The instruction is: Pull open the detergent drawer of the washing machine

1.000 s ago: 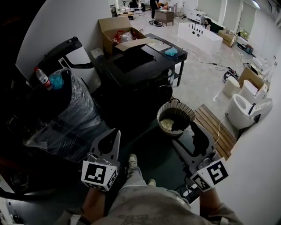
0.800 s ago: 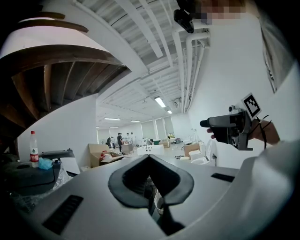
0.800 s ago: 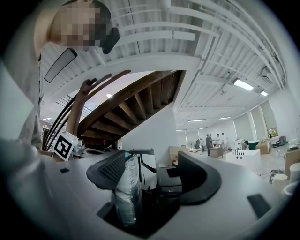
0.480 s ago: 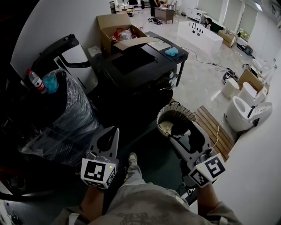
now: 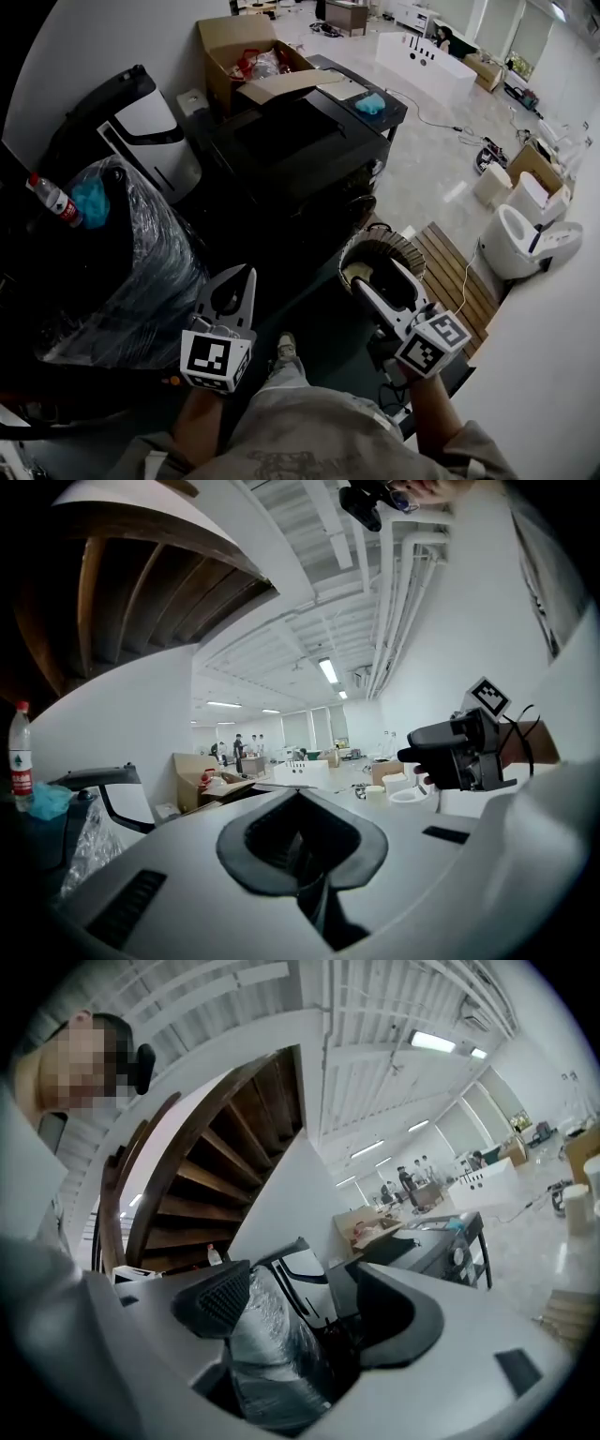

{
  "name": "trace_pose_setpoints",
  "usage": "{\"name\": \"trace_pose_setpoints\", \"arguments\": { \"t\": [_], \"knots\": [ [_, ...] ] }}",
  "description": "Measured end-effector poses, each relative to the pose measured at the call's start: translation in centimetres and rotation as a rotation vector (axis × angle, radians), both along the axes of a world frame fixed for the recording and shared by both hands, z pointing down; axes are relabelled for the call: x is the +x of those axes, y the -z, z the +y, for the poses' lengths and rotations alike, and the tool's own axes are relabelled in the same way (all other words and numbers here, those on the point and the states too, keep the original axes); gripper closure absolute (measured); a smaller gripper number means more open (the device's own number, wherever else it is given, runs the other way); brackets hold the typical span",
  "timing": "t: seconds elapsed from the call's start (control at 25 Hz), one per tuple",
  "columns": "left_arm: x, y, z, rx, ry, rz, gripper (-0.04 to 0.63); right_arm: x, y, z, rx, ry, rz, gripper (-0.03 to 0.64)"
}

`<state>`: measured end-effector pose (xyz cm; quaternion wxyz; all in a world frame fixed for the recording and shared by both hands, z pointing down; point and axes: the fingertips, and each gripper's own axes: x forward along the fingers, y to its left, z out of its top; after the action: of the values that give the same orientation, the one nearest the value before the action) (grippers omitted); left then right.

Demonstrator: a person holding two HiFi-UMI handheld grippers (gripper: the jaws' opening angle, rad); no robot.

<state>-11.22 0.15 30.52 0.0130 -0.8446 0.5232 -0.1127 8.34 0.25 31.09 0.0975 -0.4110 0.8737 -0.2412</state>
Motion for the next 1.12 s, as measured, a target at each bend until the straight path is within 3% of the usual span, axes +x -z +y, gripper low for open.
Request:
{"name": "trace_pose_setpoints", "arguments": {
  "t": [0.36,0.48,0.76,1.12],
  "knots": [
    [-4.7,-3.5,-9.0,-0.023,-0.004,-0.028,0.581,-4.6,-7.4,-10.2,-0.247,-0.034,-0.182,0.270],
    [-5.3,-4.5,-11.1,-0.020,-0.008,0.011,0.581,-5.6,-10.0,-12.5,-0.312,-0.051,-0.245,0.268],
    [-7.4,-8.5,-15.2,-0.074,-0.052,-0.034,0.581,-7.9,-13.2,-17.9,-0.326,-0.089,-0.453,0.249],
    [-8.9,-13.7,-18.1,-0.144,-0.034,-0.037,0.581,-9.9,-21.6,-21.7,-0.474,-0.112,-0.513,0.233]
  ]
}}
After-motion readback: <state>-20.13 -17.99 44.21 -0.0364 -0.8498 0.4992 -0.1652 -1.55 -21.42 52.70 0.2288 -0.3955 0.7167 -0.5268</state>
